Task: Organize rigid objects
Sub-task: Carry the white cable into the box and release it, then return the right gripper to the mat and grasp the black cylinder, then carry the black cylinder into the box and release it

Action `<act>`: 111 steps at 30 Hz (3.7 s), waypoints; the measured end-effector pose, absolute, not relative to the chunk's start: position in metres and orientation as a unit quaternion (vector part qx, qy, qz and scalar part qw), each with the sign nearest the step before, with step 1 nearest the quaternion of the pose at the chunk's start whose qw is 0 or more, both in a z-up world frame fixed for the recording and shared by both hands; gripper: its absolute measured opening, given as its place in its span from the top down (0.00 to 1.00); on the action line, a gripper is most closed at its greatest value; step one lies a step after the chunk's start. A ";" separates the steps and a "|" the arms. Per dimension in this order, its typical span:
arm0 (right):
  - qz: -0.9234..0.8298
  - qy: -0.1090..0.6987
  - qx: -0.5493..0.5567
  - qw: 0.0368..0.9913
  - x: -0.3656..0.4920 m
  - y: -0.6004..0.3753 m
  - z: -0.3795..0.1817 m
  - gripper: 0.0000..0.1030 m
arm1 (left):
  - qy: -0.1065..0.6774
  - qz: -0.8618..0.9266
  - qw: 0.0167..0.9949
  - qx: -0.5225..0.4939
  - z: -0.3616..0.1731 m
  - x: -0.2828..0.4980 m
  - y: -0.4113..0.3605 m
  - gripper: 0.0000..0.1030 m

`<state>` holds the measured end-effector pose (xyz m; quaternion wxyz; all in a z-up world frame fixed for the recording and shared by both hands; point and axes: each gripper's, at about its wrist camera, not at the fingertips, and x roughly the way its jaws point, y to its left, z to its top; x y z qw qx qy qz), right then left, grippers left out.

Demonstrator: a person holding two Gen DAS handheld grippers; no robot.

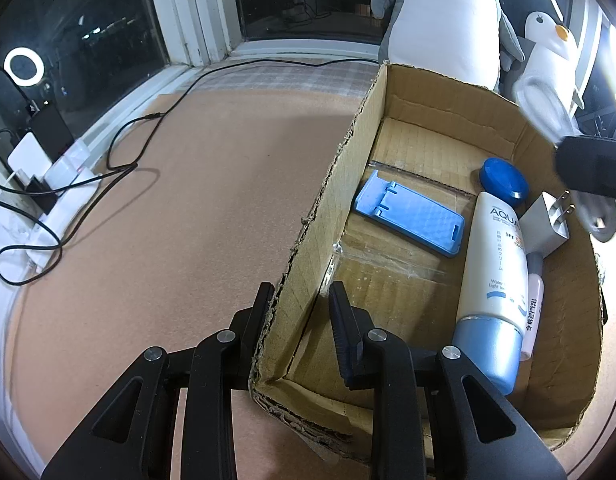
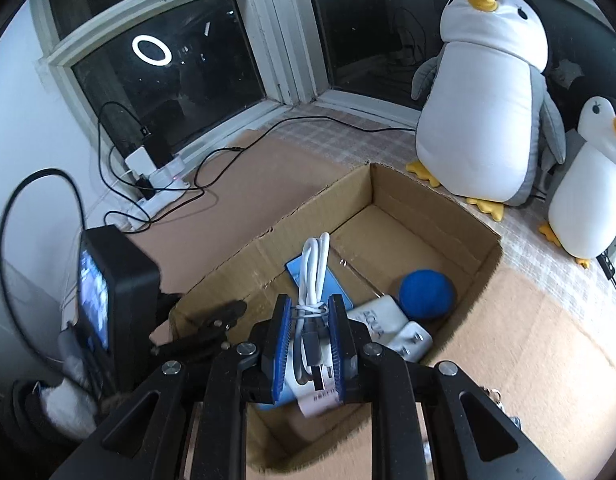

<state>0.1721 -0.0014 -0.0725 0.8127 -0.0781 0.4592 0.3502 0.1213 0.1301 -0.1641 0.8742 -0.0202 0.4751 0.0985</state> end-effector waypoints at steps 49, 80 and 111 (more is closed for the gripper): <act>0.273 0.435 -0.102 0.852 0.182 -0.028 -0.065 0.36 | 0.475 0.097 0.874 -0.023 -0.164 0.121 0.131 0.76; 0.264 0.512 -0.096 0.811 0.143 -0.153 -0.106 0.69 | 0.476 0.096 0.874 -0.022 -0.164 0.119 0.134 0.75; 0.255 0.560 -0.123 0.778 0.152 -0.144 -0.150 0.86 | 0.476 0.097 0.874 -0.022 -0.164 0.119 0.133 0.76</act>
